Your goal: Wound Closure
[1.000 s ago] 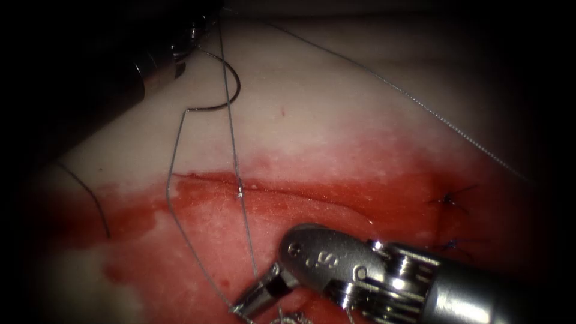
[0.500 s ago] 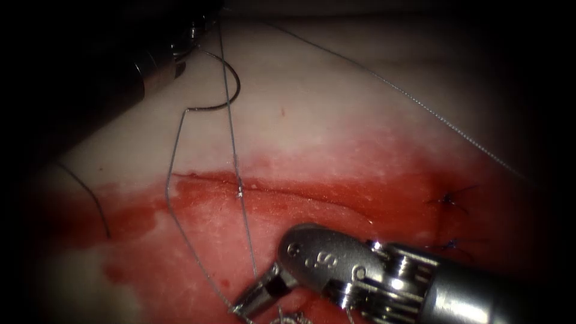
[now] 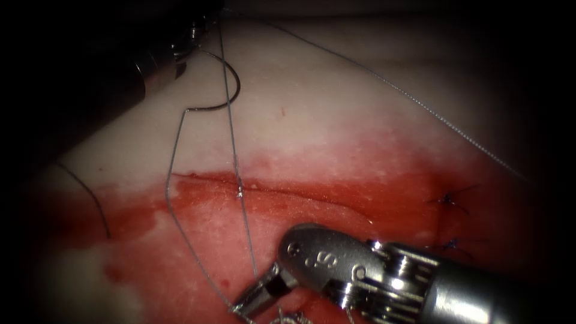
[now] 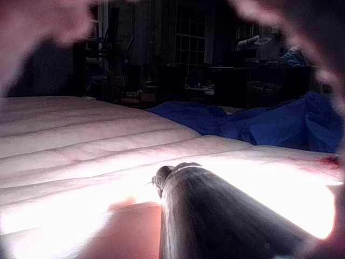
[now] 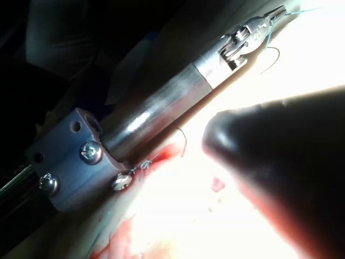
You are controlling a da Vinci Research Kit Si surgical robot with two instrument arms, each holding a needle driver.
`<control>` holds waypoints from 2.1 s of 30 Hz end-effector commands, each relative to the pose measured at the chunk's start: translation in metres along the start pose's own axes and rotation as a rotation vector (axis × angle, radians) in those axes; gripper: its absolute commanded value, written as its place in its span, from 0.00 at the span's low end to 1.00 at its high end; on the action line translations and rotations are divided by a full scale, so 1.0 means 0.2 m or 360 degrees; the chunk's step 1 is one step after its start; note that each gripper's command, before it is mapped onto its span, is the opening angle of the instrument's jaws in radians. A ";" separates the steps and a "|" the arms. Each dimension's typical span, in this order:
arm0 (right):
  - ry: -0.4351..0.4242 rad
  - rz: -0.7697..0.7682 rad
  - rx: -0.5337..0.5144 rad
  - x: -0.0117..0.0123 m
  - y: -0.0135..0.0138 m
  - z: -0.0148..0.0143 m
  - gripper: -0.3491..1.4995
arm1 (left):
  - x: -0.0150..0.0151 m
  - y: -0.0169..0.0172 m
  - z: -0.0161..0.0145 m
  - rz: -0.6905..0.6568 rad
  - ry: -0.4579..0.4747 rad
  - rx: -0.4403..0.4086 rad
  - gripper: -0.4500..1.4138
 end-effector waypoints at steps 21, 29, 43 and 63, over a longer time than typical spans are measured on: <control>-0.0228 0.0093 0.0179 -0.010 -0.004 -0.046 0.93 | -0.006 -0.030 -0.060 -0.0162 0.0184 -0.0162 0.00; -0.0262 0.0119 0.0245 -0.010 -0.006 -0.051 0.95 | -0.007 -0.043 -0.092 -0.0297 0.0276 -0.0114 0.00; -0.0702 0.1186 0.0758 -0.019 -0.025 -0.072 0.00 | 0.010 -0.047 -0.109 -0.0897 0.0731 -0.0114 0.00; -0.0968 0.1695 0.0336 -0.024 -0.052 -0.017 0.00 | 0.017 -0.049 -0.103 -0.1073 0.0607 0.0133 0.00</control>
